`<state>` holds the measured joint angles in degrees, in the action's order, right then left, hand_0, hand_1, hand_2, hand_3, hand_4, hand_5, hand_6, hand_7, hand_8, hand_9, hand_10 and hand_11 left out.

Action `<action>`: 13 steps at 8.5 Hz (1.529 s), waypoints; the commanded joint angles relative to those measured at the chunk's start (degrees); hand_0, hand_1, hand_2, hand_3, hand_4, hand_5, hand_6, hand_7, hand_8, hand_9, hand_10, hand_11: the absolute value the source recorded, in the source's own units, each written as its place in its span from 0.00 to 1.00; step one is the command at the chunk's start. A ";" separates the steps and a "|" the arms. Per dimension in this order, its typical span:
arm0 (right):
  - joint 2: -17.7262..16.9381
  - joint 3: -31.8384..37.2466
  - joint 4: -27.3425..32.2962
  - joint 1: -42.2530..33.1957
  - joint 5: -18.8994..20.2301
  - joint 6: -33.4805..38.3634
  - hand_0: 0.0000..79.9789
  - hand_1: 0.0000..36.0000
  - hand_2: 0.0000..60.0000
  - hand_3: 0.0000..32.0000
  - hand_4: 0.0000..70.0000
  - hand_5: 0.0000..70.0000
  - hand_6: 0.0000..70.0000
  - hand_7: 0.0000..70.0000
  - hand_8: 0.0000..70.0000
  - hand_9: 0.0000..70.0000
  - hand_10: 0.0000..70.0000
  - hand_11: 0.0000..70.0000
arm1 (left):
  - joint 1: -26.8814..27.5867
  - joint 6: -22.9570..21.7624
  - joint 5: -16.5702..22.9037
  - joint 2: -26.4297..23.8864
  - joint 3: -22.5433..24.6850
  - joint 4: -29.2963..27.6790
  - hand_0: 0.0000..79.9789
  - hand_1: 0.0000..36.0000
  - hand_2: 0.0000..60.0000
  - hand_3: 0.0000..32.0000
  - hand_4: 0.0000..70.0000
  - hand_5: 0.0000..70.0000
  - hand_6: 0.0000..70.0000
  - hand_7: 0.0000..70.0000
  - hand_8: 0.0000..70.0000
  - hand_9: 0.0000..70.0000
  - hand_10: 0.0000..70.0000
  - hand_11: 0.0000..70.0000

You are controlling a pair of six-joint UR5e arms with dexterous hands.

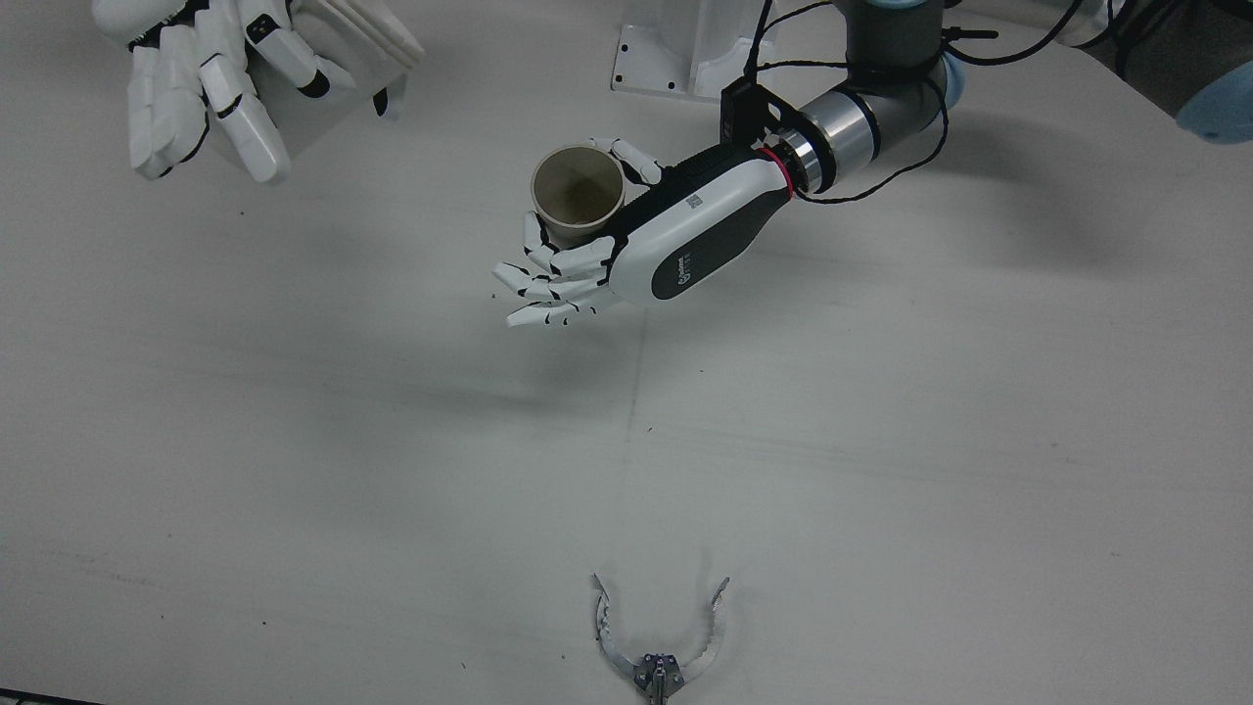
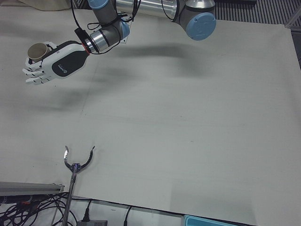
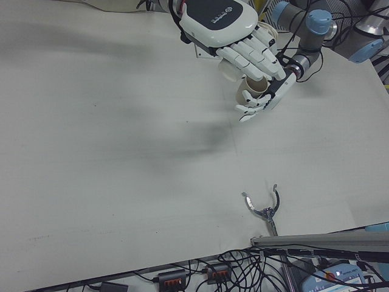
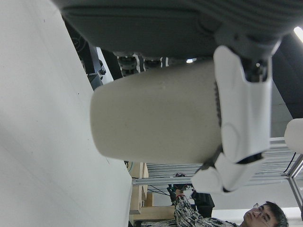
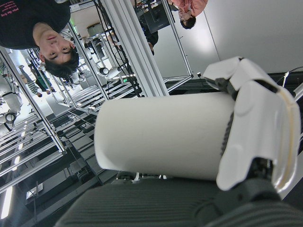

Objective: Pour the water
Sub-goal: 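Tilt the right hand's cup over the left hand's cup to pour, then raise the right cup upright and move both cups apart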

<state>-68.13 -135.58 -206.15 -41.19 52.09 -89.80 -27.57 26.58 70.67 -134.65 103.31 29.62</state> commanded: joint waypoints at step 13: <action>-6.56 1.46 -7.78 -9.44 -0.01 21.00 0.60 0.63 0.73 0.00 0.23 1.00 0.13 0.21 0.04 0.09 0.06 0.11 | -3.45 -0.74 0.43 0.35 1.37 1.05 0.67 1.00 1.00 0.00 0.38 1.00 0.21 0.44 0.09 0.17 0.09 0.16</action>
<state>-71.77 -134.77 -214.55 -50.21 59.73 -80.43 -28.92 25.98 70.66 -134.50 104.76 30.75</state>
